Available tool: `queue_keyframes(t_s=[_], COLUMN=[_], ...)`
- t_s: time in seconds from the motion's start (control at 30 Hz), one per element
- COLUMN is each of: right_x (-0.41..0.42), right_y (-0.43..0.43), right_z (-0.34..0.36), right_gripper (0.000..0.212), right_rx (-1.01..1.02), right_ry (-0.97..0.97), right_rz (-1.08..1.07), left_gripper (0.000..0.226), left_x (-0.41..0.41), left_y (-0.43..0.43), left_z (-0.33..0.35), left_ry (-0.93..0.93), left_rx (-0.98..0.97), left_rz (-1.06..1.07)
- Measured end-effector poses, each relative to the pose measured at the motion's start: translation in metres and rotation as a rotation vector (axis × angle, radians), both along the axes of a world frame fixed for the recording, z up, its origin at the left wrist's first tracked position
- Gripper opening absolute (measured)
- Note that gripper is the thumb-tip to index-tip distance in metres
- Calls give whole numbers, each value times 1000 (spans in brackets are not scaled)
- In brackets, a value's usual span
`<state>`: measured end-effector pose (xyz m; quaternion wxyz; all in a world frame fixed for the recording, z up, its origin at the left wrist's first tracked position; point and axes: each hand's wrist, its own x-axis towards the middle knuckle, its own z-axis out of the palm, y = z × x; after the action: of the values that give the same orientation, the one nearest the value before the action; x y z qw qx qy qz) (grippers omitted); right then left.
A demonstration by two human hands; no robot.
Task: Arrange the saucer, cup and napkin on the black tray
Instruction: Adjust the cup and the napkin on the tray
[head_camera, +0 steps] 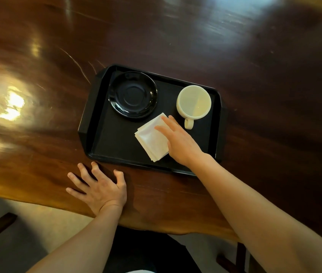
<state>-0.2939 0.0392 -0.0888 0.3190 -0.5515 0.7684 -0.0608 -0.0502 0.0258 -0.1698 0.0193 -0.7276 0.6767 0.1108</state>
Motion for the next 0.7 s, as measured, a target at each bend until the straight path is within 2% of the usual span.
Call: queue_keyframes(t_s=[0.13,0.2,0.27,0.37,0.47,0.57,0.7], right_x=[2,0,-4,-9,-13,-14,-15], right_y=[15,22,26,28,26,20,12], right_z=[11,17,20,18,11,3,-4], right_gripper=[45,33,23,16,29,37,30], right_rx=[-265,-461,-550,-433,-258,-204,-208], right_ry=[-40,-33,-48,-160,-399,-575,-730], right_rz=[-256,-447,-668,-1010,-1280,-1373,-1429], left_gripper=[70,70,70,70,70,70,70], left_x=[-1,-1,-1,-1,-1,-2,-1], left_y=[0,0,0,1,0,1,1], left_z=[1,2,3,4,4,3,1], left_ry=[5,2,11,12,4,1,1], left_rx=[5,5,5,12,15,18,5], left_rz=[15,11,5,6,7,12,9])
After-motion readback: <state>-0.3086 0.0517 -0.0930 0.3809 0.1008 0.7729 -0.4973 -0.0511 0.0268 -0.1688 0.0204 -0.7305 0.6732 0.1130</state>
